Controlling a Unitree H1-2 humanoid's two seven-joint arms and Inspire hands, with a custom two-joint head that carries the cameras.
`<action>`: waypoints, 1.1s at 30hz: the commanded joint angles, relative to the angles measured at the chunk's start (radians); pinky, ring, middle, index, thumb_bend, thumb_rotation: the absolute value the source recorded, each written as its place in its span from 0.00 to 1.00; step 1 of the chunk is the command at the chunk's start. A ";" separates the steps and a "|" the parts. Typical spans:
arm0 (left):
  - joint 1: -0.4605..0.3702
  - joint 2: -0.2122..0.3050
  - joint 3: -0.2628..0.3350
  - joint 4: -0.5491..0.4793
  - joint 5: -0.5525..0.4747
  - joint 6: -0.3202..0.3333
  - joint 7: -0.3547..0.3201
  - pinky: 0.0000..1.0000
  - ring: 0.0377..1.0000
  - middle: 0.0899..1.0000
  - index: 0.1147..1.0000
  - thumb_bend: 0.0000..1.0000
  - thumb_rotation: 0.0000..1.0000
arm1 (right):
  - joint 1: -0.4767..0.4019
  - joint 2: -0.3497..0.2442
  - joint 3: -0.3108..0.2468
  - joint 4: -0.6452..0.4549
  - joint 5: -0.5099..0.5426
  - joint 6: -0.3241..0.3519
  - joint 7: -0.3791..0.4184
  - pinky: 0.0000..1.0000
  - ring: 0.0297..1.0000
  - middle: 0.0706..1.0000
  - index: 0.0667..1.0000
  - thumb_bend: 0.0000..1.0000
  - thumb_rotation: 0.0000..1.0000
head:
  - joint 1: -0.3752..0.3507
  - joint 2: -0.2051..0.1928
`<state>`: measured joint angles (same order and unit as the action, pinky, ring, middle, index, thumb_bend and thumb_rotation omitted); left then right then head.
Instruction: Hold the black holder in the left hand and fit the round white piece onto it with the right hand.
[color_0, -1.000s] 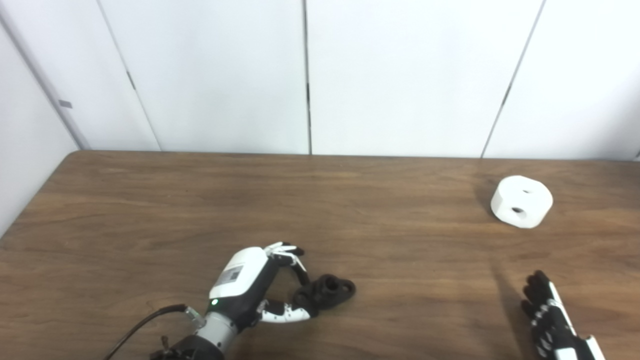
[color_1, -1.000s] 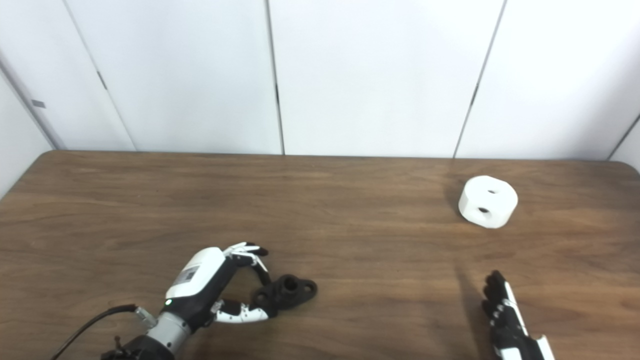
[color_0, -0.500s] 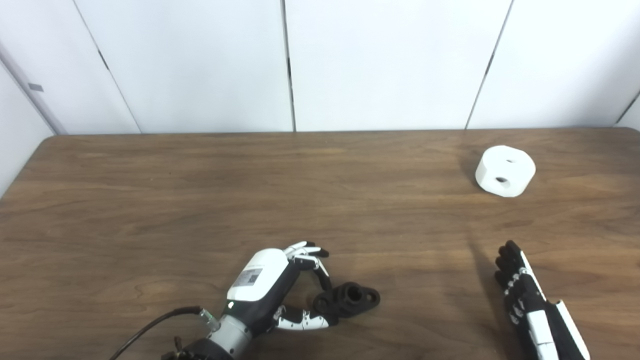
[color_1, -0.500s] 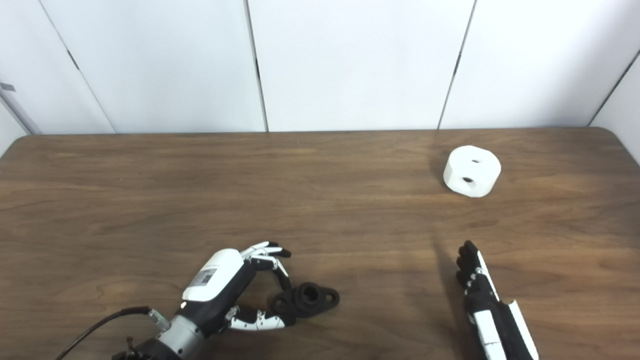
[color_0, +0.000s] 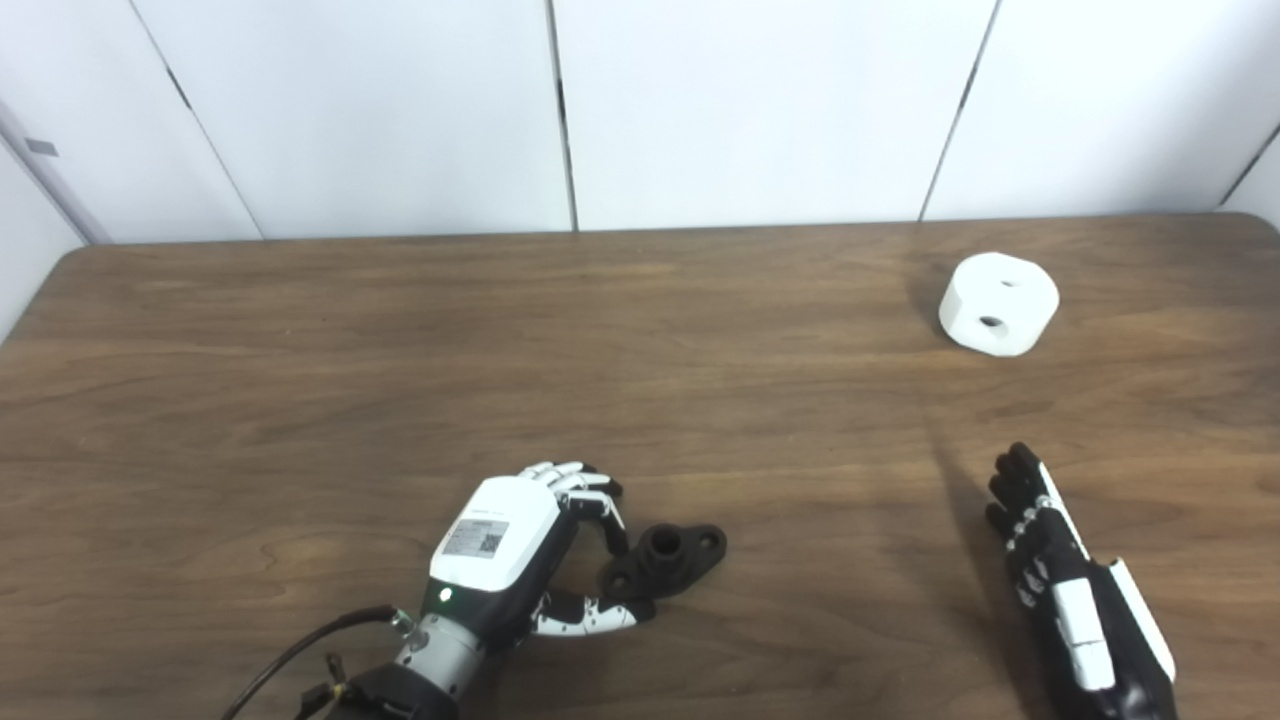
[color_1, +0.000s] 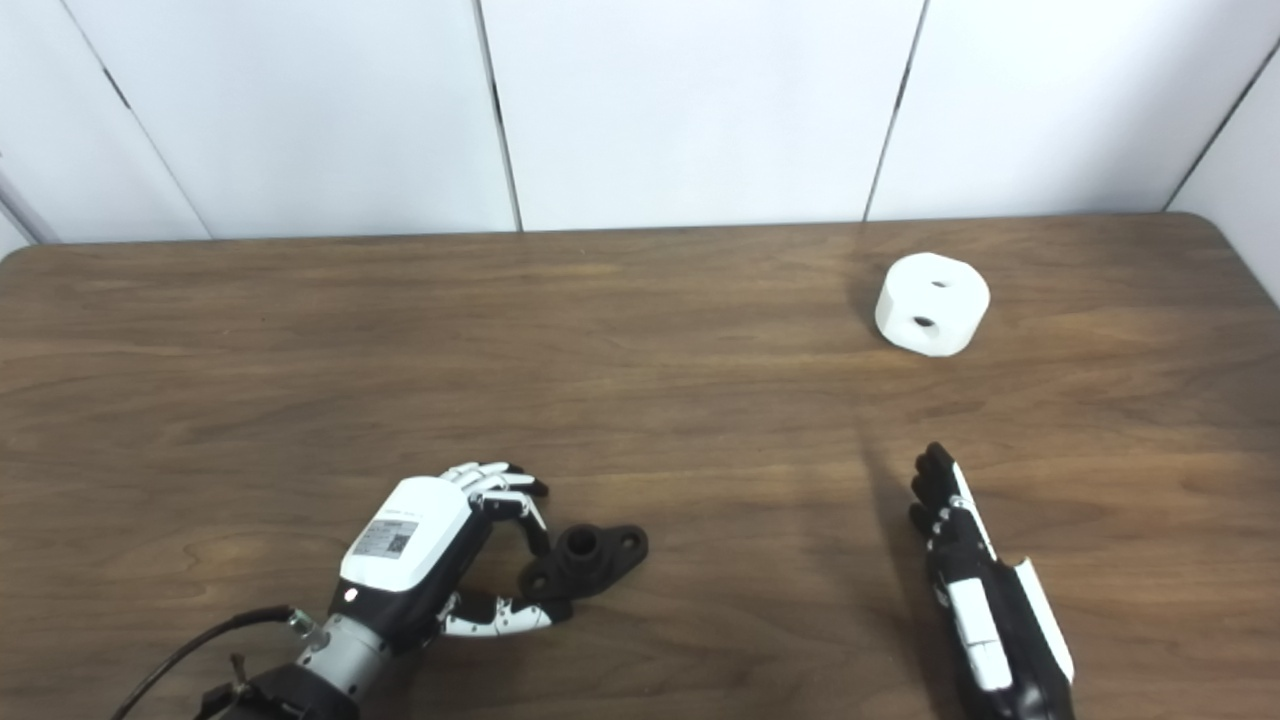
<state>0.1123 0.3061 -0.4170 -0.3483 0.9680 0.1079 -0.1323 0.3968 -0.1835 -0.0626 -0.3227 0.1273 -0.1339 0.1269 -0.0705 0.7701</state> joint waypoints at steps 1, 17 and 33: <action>0.007 0.022 0.030 0.058 0.071 0.042 -0.012 0.86 0.85 0.76 0.42 0.52 0.05 | -0.012 -0.008 -0.011 -0.006 0.002 -0.039 0.004 1.00 1.00 1.00 1.00 0.61 0.97 | -0.004 -0.001; 0.002 -0.007 0.060 0.118 0.047 0.018 0.020 0.85 0.85 0.77 0.42 0.52 0.05 | -0.194 -0.057 -0.141 -0.130 -0.284 0.190 -0.106 0.92 0.95 0.93 0.90 0.69 0.51 | -0.101 -0.065; 0.020 0.014 0.086 0.126 0.010 -0.026 0.027 0.82 0.84 0.75 0.42 0.52 0.05 | -0.461 -0.179 -0.147 -0.013 -0.524 0.407 -0.114 0.96 0.95 0.94 0.86 0.80 0.39 | -0.217 -0.124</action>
<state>0.1103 0.2774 -0.3523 -0.2771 0.9633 0.0437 -0.0657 -0.0181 -0.3334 -0.2053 -0.3269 -0.3811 0.2735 0.0225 -0.2883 0.6458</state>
